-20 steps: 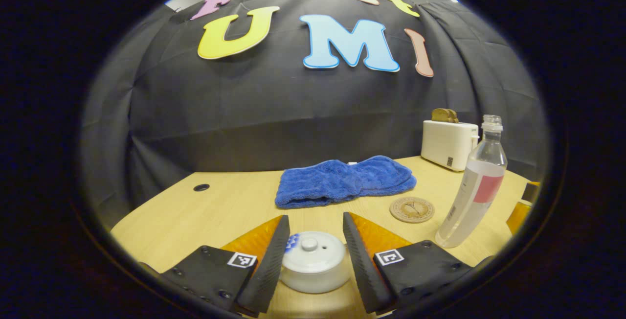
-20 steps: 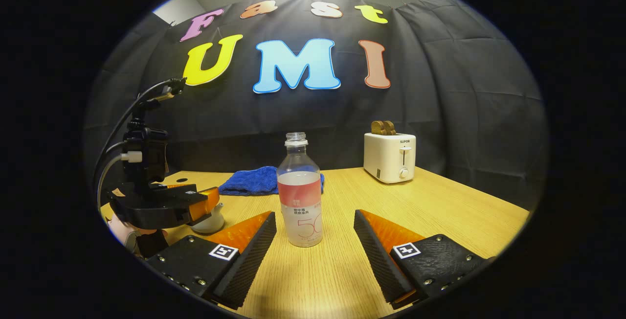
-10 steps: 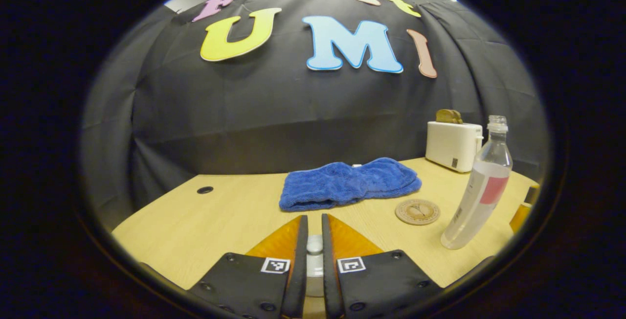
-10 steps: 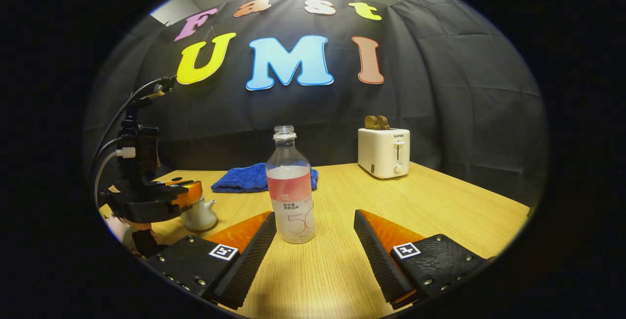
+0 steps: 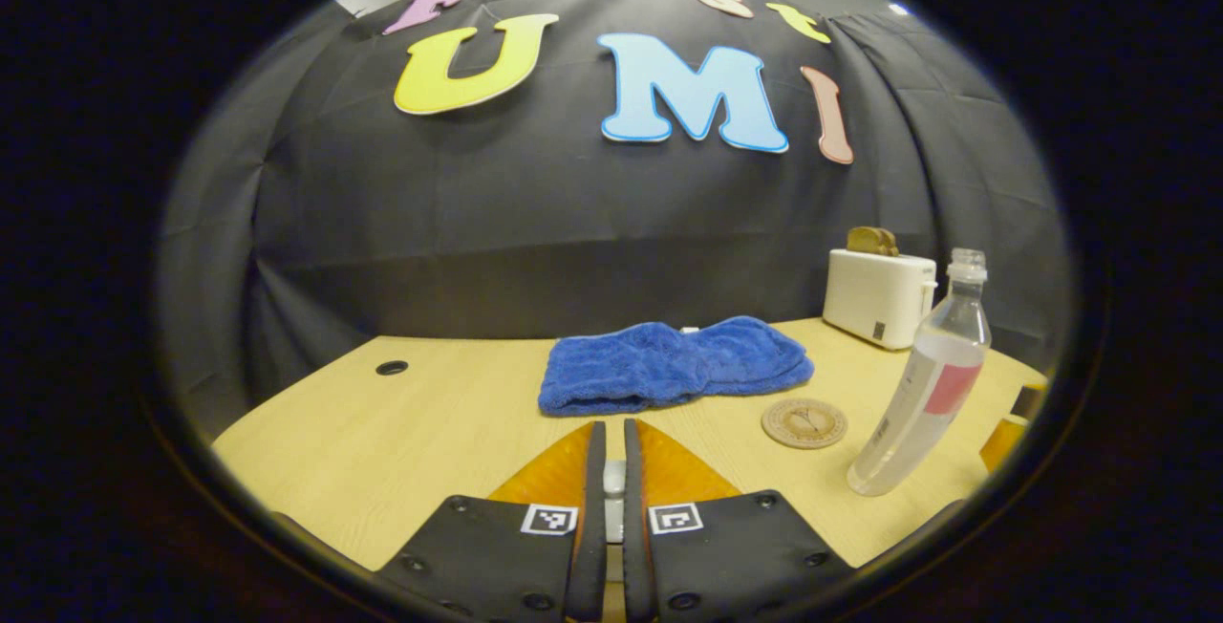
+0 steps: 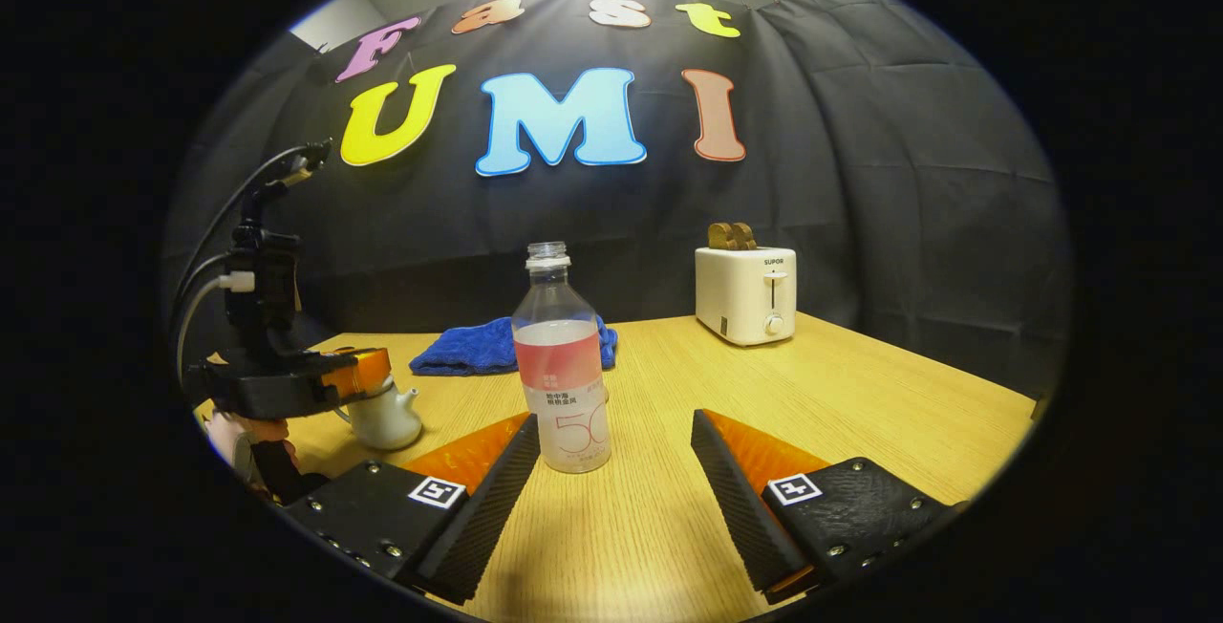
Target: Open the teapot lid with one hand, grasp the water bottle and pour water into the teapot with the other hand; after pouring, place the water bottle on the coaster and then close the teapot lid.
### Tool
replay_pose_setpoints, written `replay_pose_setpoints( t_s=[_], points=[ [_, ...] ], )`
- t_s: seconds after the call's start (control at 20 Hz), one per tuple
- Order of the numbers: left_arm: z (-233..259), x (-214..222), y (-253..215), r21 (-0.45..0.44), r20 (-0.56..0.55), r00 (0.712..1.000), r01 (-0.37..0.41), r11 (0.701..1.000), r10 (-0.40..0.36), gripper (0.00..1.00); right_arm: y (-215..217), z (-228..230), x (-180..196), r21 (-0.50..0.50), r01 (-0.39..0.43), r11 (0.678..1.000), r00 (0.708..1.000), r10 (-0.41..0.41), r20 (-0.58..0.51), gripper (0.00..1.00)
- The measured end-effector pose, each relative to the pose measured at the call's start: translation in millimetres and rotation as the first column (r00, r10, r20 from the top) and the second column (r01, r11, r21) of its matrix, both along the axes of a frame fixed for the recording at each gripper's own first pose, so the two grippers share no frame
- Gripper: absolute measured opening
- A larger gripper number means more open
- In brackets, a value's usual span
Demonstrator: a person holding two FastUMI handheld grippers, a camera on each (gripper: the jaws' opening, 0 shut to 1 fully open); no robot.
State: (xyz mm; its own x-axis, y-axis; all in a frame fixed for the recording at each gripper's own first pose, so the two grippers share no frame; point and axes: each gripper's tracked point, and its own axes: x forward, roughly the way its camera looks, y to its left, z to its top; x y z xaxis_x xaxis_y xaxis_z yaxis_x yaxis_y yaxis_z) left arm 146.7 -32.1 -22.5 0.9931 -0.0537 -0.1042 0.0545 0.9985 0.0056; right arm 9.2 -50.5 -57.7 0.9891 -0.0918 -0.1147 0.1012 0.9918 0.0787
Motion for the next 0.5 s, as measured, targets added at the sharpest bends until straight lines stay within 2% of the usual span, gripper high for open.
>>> replay_pose_setpoints(
  t_s=[0.15, 0.5],
  points=[
    [16, -3, 1, -0.015, 0.035, 0.999, 0.01, 1.0, -0.01, 0.14, 1, -3, 1, 0.006, -0.003, 1.0, 1.0, 0.003, -0.01, 0.99],
    [30, -14, 19, -0.043, 0.038, 0.999, 0.004, 0.999, -0.003, 0.14, 8, 0, 5, -0.014, -0.027, 1.0, 1.0, 0.027, -0.008, 0.99]
  ],
)
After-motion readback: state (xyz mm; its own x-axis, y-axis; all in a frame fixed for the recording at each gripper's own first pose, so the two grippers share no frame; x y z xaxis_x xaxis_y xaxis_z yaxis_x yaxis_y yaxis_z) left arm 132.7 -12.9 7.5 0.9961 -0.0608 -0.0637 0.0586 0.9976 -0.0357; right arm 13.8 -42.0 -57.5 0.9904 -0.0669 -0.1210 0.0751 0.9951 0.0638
